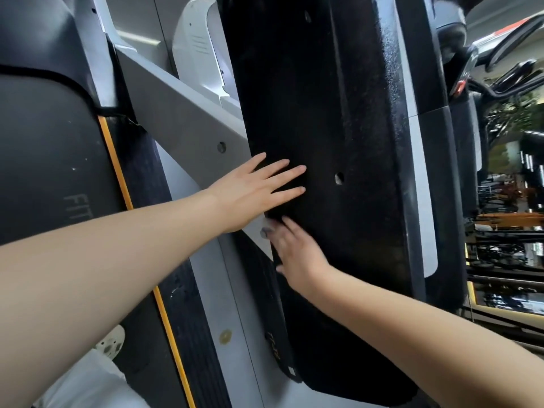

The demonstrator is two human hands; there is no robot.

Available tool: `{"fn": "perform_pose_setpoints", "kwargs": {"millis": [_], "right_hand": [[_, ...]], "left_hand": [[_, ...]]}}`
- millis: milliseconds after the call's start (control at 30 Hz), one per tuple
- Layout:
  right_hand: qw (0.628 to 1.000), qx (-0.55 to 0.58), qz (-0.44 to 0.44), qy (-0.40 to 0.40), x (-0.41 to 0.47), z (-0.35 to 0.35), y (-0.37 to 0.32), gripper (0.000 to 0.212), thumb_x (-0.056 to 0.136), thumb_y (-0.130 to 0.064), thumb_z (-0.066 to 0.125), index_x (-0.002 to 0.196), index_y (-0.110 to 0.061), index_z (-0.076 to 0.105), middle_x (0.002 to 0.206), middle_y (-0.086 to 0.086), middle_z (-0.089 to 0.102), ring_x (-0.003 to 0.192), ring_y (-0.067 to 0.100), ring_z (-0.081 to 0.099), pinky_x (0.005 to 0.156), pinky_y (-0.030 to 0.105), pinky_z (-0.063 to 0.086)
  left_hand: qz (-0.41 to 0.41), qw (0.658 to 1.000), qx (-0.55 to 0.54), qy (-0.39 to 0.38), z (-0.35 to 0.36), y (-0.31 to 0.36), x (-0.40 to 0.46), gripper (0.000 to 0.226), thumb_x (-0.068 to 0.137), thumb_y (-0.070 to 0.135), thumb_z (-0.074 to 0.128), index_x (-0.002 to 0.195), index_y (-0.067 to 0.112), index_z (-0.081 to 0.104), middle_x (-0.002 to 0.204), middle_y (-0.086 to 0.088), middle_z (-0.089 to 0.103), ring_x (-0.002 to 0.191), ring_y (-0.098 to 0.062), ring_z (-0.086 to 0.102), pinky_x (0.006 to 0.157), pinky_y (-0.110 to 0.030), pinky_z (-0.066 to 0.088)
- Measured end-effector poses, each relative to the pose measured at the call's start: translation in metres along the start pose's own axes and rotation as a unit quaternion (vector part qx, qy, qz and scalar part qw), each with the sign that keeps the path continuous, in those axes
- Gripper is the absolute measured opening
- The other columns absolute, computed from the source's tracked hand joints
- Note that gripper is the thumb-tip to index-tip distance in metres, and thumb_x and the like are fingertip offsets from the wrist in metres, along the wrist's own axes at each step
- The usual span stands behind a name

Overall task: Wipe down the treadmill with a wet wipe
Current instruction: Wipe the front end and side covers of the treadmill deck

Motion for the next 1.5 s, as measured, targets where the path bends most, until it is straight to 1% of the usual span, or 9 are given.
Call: {"fn": "perform_pose_setpoints", "kwargs": {"millis": [100,300,500,700,900,1000,1100,1267,1500], "right_hand": [[0.996,0.059,0.064,0.029,0.005,-0.014,0.025,0.07,0.1,-0.05,0.013,0.148,-0.002,-0.004,0.158,0.014,-0.007,0.144,0.031,-0.015,0.114,0.044,-0.012],[0.997,0.051,-0.053,0.026,-0.035,0.008,-0.039,0.071,0.101,-0.05,0.009,0.144,0.003,-0.007,0.157,0.016,-0.006,0.145,0.03,-0.012,0.114,0.044,-0.011],[0.967,0.177,0.136,0.126,-0.05,-0.012,0.058,0.073,0.1,-0.051,0.014,0.137,0.002,-0.018,0.155,0.011,-0.016,0.144,0.023,-0.018,0.102,0.043,-0.031],[0.988,0.141,-0.027,0.051,-0.082,0.022,-0.036,0.078,0.099,-0.053,0.015,0.139,0.006,-0.016,0.158,0.012,-0.011,0.144,0.024,-0.016,0.097,0.044,-0.029],[0.97,0.15,0.138,0.133,-0.079,0.001,0.056,0.075,0.097,-0.054,0.021,0.144,-0.002,-0.007,0.159,0.007,0.0,0.145,0.02,-0.01,0.101,0.046,-0.031],[0.98,0.16,0.062,0.101,-0.072,0.001,0.015,0.079,0.099,-0.053,0.018,0.14,0.005,-0.018,0.157,0.015,-0.011,0.141,0.025,-0.022,0.107,0.042,-0.026],[0.991,0.105,-0.029,0.071,-0.064,0.005,-0.008,0.076,0.1,-0.053,0.014,0.146,0.003,-0.008,0.158,0.014,-0.01,0.145,0.024,-0.014,0.108,0.041,-0.021],[0.973,0.151,0.114,0.134,-0.032,-0.027,0.066,0.073,0.1,-0.051,0.019,0.147,0.0,-0.006,0.159,0.012,-0.001,0.146,0.026,-0.006,0.108,0.041,-0.021],[0.986,0.132,0.04,0.095,-0.049,0.0,0.0,0.074,0.1,-0.05,0.019,0.143,0.003,-0.011,0.157,0.013,-0.015,0.144,0.025,-0.016,0.104,0.044,-0.027]], "left_hand": [[-0.002,1.0,-0.01,-0.016,0.001,0.001,0.002,0.095,0.088,0.004,0.052,0.147,0.024,-0.019,0.152,-0.008,-0.031,0.145,-0.028,-0.01,0.116,-0.044,0.0],[-0.002,0.999,-0.012,-0.032,-0.001,0.002,0.001,0.093,0.089,0.005,0.05,0.146,0.021,-0.022,0.149,-0.01,-0.035,0.145,-0.03,-0.009,0.116,-0.045,0.003],[-0.021,0.998,-0.041,-0.036,0.0,0.011,0.002,0.088,0.09,0.004,0.046,0.146,0.018,-0.021,0.134,-0.01,-0.046,0.145,-0.029,-0.012,0.117,-0.043,0.001],[-0.024,0.997,-0.056,-0.038,-0.003,0.01,0.002,0.089,0.088,-0.002,0.043,0.147,0.019,-0.021,0.134,-0.009,-0.044,0.145,-0.03,-0.011,0.117,-0.044,0.002],[-0.031,0.995,-0.082,-0.037,-0.003,0.011,0.003,0.09,0.087,0.0,0.046,0.148,0.022,-0.017,0.135,-0.006,-0.044,0.145,-0.029,-0.009,0.117,-0.043,0.004],[-0.026,0.996,-0.082,-0.033,-0.004,0.011,0.004,0.091,0.086,-0.002,0.046,0.148,0.022,-0.016,0.135,-0.005,-0.043,0.145,-0.028,-0.008,0.117,-0.043,0.005],[-0.016,0.995,-0.091,-0.032,-0.007,0.007,0.005,0.088,0.087,-0.003,0.044,0.149,0.024,-0.012,0.149,-0.003,-0.034,0.146,-0.024,-0.005,0.117,-0.04,0.007],[-0.034,0.987,-0.156,-0.011,-0.011,0.0,0.005,0.084,0.087,-0.005,0.044,0.151,0.022,-0.004,0.156,0.001,-0.02,0.146,-0.018,-0.001,0.117,-0.033,0.009],[-0.066,0.962,-0.264,0.014,-0.009,0.002,-0.006,0.078,0.085,-0.009,0.047,0.15,0.019,0.015,0.159,0.0,0.005,0.145,-0.019,0.012,0.114,-0.029,0.018]]}}
Point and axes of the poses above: each hand's wrist, its own x-axis towards the middle knuckle, its own z-axis out of the palm, y = z × x, the point moved 8 cm from there along x, towards the middle knuckle
